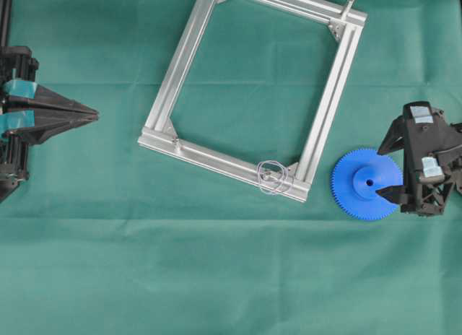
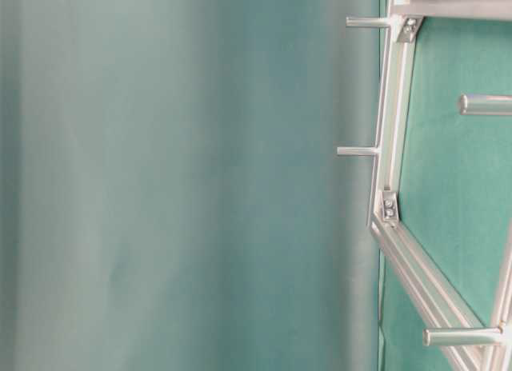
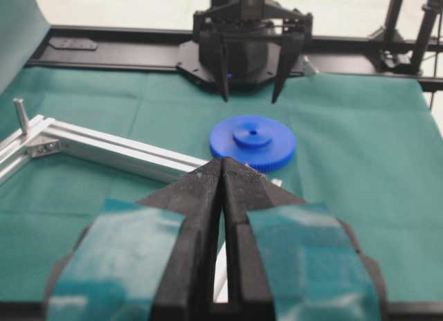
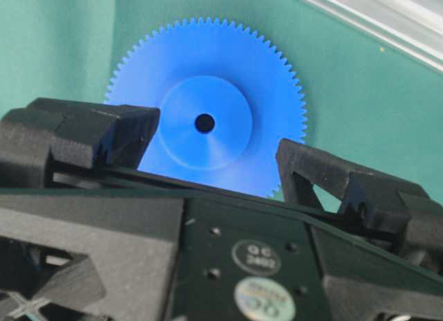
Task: Find the location of the shaft and insert the gear.
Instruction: 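Lower the right gripper over the blue gear's hub and close on it, then lift the blue gear upright with the right gripper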
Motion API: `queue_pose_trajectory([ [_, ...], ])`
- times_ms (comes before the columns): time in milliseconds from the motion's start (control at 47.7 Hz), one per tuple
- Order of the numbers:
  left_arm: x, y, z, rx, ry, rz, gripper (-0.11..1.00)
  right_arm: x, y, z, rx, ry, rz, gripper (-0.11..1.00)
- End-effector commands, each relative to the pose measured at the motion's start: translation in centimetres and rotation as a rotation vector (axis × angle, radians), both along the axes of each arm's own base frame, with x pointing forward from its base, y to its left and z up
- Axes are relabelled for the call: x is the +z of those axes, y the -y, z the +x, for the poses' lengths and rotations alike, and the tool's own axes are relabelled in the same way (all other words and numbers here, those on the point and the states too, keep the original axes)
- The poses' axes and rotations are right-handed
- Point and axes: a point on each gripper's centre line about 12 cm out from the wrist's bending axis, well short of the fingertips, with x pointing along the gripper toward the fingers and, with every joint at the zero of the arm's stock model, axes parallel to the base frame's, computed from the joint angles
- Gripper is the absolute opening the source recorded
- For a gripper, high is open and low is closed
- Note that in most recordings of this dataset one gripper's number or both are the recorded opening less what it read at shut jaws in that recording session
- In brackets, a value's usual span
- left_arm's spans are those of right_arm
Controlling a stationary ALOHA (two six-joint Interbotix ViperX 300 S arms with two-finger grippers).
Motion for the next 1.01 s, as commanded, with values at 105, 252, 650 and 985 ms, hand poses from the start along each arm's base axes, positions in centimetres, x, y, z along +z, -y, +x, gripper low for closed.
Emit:
queue_pose_trajectory([
  [105, 0.4, -0.1, 0.2, 0.004, 0.009, -0.003, 0.01, -0.8, -0.1, 0.4, -0.006, 0.018, 0.007, 0.92],
  [252, 0.5, -0.1, 0.2, 0.005, 0.011, -0.004, 0.01, -1.7, -0.3, 0.4, -0.007, 0.008, 0.010, 0.92],
  [650, 0.4, -0.1, 0.2, 0.007, 0.009, -0.004, 0.01, -3.0, -0.9, 1.0, 0.011, 0.015, 0.015, 0.92],
  [985, 0.4, -0.1, 0.2, 0.006, 0.008, -0.003, 0.01, -4.3, -1.0, 0.9, -0.011, -0.030, 0.021, 0.92],
])
